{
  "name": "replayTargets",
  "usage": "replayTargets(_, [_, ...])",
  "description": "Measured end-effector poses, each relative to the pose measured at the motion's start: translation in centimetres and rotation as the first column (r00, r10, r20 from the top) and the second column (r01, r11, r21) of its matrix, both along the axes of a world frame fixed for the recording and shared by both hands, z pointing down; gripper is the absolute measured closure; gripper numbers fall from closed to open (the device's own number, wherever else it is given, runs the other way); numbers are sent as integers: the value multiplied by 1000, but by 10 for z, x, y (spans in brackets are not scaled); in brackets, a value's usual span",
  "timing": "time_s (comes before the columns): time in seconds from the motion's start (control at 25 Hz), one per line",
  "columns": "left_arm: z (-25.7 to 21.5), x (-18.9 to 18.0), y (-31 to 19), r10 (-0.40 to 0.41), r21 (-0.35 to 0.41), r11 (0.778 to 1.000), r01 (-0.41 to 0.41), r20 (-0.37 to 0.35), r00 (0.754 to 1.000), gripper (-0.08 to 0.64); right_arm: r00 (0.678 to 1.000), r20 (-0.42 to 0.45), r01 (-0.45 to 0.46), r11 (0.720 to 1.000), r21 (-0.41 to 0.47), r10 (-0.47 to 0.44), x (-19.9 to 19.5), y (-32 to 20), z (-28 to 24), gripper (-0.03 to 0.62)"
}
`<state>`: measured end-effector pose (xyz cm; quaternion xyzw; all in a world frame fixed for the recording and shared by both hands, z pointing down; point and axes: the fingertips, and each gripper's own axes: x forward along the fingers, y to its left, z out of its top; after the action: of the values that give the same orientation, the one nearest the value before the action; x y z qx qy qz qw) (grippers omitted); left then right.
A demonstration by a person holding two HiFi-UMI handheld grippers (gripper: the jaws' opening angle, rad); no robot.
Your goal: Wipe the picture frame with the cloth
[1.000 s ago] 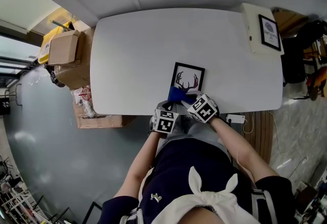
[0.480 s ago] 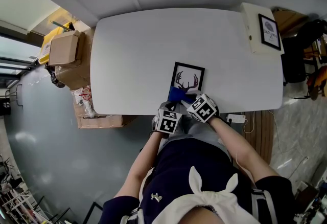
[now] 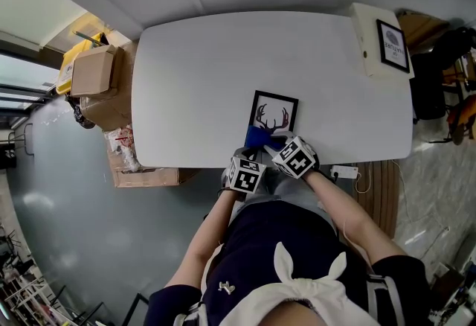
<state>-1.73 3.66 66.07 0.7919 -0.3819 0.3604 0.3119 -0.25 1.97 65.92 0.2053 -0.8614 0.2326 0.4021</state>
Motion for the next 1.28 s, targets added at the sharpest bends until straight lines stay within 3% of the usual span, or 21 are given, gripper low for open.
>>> replayTargets(1.28, [1, 1, 0, 6, -13, 1000, -6, -9, 1000, 557, 1000, 12, -18, 1000, 10, 18, 9, -37, 0, 494])
